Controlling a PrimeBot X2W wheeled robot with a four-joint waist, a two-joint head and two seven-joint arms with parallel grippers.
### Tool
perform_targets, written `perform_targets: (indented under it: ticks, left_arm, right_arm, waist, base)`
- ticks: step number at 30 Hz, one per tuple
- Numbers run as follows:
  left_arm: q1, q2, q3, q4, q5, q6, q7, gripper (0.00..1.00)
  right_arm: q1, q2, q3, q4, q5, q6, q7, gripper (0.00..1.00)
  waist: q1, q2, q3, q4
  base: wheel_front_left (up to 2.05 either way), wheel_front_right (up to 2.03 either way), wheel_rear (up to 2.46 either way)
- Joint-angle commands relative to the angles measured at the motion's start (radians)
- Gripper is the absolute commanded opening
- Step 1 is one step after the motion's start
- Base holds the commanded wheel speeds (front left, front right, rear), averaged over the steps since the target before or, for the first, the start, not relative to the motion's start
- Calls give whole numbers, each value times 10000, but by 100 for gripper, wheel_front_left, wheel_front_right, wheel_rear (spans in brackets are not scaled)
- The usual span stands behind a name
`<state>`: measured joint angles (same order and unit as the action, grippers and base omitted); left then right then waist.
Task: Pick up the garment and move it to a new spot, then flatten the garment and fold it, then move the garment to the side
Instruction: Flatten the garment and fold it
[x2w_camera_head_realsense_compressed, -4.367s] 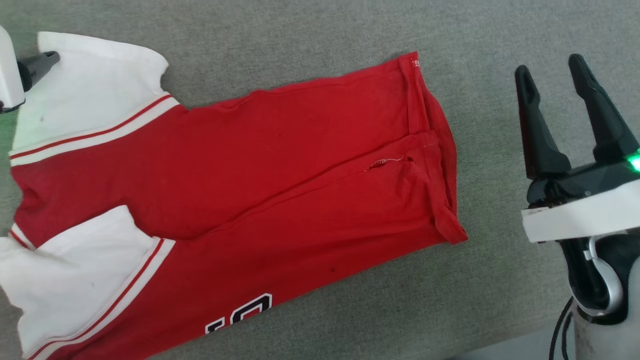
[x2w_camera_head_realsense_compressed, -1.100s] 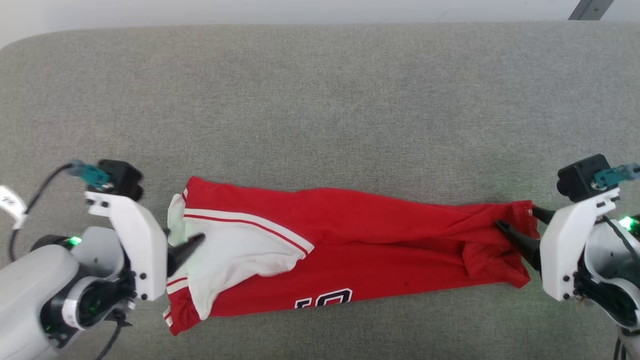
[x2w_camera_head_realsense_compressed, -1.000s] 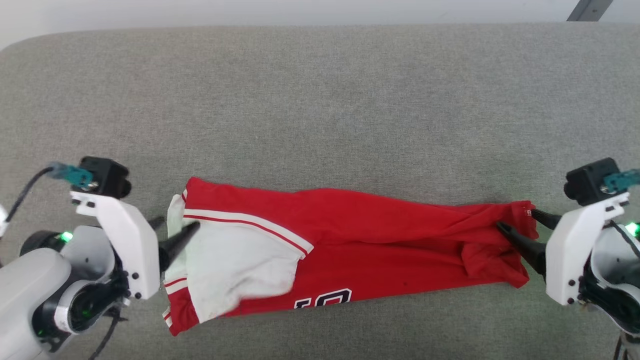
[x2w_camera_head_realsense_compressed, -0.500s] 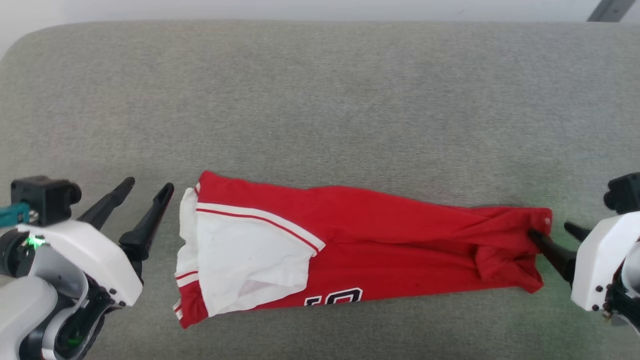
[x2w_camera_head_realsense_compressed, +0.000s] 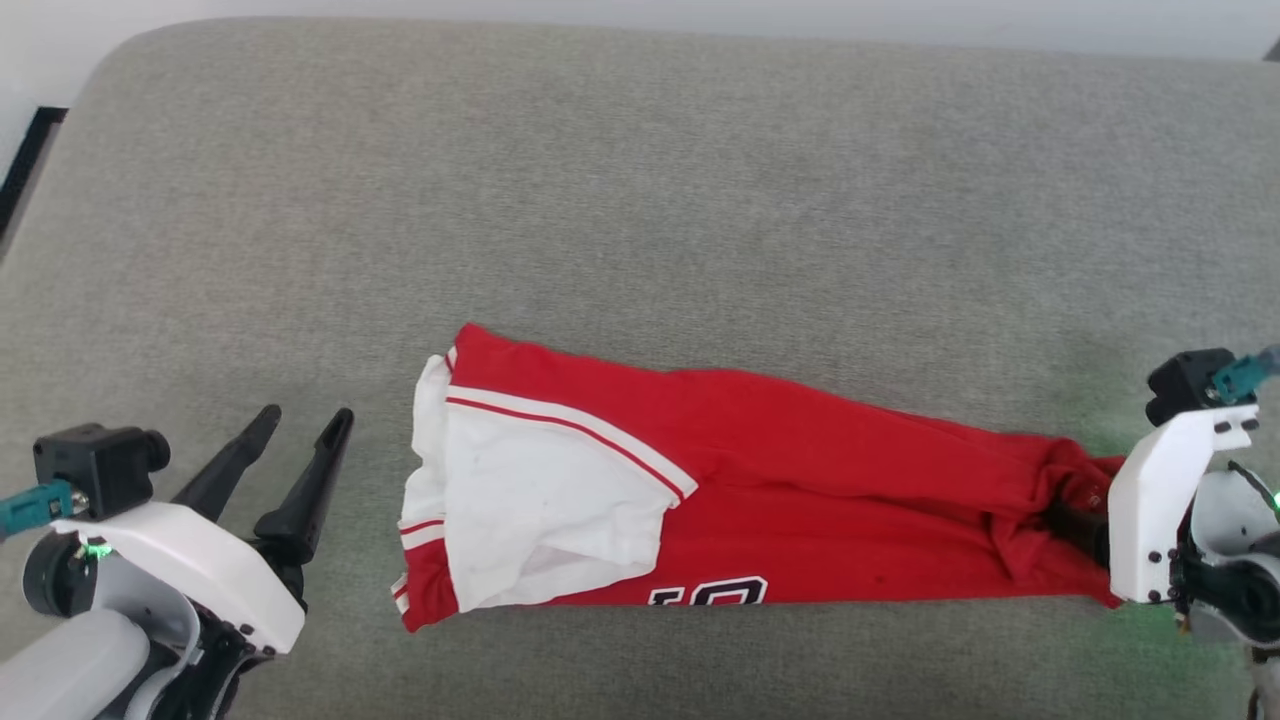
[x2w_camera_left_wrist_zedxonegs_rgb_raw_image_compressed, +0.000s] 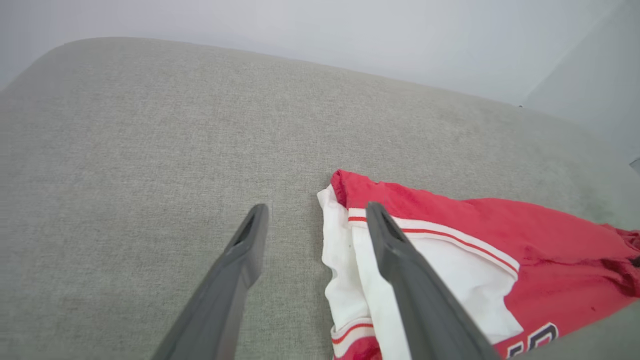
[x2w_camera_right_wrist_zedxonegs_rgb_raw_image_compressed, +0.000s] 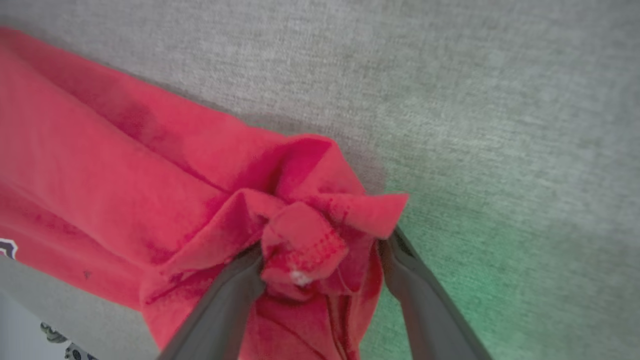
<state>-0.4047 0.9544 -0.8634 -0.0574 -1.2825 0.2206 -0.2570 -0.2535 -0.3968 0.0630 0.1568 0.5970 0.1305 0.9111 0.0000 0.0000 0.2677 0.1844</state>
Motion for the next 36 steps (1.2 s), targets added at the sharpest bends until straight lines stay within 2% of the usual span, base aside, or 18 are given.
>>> perform_targets:
  ticks: [1, 2, 5, 10, 15, 21, 26, 29, 32, 36]
  left_arm:
    - [310, -184, 269, 142, 203, -81, -72, 100]
    - [410, -282, 469, 203, 292, -98, -76, 100]
    - [663, -537, 1042, 283, 584, -179, -85, 100]
    - [1798, -1511, 3007, 438, 1823, -492, -88, 100]
    - [3107, -2620, 4875, 489, 3299, -1118, -90, 100]
    - [4191, -3953, 6443, 690, 4394, -2003, -91, 100]
    - [4583, -4851, 7311, 990, 4959, -2683, -92, 100]
    - [4580, -5260, 7628, 1193, 5245, -2947, -92, 100]
    - [4523, -5571, 7802, 1399, 5426, -3129, -92, 100]
    - [4565, -5860, 7871, 1745, 5349, -3290, -78, 100]
  right_arm:
    - [100, 260, 633, 528, 336, 4, 447, 30]
    - [69, 243, 748, 576, 490, 25, 526, 0]
    - [-62, 100, 794, 621, 684, 36, 611, 0]
    - [-317, -163, 479, 403, 1175, 24, 680, 0]
    - [-470, -537, -31, 201, 1363, 19, 773, 0]
    - [-454, -959, -935, 200, 1125, -2, 807, 0]
    - [-618, -1404, -1846, 583, 748, -2, 949, 0]
    - [-743, -1626, -2301, 896, 398, -2, 987, 0]
    - [-889, -1476, -2465, 993, 185, -2, 1156, 0]
    - [-905, -1200, -2218, 364, 431, -1, 1556, 0]
  waist:
    - [0, 0, -56, 119]
    - [0, 0, -74, 150]
    - [0, 0, -110, 192]
    - [0, 0, -239, 198]
    - [0, 0, -368, 103]
    - [0, 0, -494, -21]
    - [0, 0, -546, -132]
    - [0, 0, -548, -184]
    - [0, 0, -577, -243]
    - [0, 0, -641, -340]
  base:
    - [0, 0, 0]
    - [0, 0, 0]
    - [0, 0, 0]
    - [0, 0, 0]
    - [0, 0, 0]
    - [0, 0, 0]
    - [0, 0, 0]
    - [0, 0, 0]
    - [0, 0, 0]
    - [0, 0, 0]
